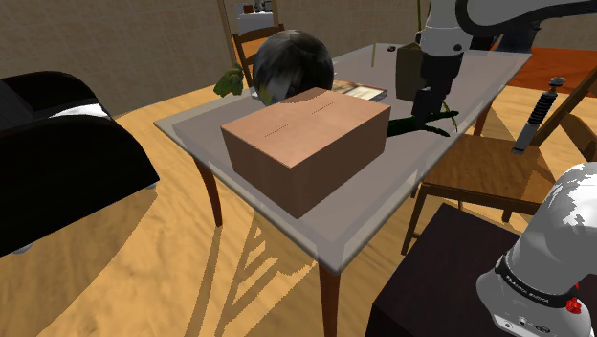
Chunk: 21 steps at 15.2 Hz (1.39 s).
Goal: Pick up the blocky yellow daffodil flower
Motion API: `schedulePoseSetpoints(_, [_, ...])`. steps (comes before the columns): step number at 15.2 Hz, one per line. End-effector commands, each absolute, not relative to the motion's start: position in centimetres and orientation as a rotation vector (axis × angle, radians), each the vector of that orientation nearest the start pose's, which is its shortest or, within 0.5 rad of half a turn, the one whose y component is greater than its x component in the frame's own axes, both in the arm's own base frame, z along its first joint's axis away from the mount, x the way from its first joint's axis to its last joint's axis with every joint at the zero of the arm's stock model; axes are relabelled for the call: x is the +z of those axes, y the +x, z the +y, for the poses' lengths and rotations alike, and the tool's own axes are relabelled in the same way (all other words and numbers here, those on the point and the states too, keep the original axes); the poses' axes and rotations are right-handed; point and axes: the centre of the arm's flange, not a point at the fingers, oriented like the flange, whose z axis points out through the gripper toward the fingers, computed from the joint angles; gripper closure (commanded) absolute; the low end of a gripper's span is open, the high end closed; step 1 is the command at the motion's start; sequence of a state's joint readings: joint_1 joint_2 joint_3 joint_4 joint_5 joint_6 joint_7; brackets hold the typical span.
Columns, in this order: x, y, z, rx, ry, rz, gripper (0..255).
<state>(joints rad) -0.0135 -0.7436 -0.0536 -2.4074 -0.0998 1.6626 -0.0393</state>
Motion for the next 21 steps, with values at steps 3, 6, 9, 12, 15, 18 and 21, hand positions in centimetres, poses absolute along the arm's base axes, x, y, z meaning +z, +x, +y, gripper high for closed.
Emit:
schedulePoseSetpoints(3, [56.4,33.8,-6.8,0.101,-3.152,-0.124,0])
schedulePoseSetpoints(6, [56.5,36.4,-11.5,0.236,-3.058,-0.313,0])
schedulePoseSetpoints(9, [56.2,38.7,-14.7,0.332,-2.977,-0.447,0])
schedulePoseSetpoints(12, [54.6,38.7,-14.7,0.332,-2.977,-0.447,0])
schedulePoseSetpoints(15, [53.1,38.7,-14.7,0.332,-2.977,-0.447,0])
schedulePoseSetpoints(18, [52.2,38.7,-14.7,0.332,-2.977,-0.447,0])
schedulePoseSetpoints(21, [52.3,38.7,-14.7,0.331,-2.977,-0.447,255])
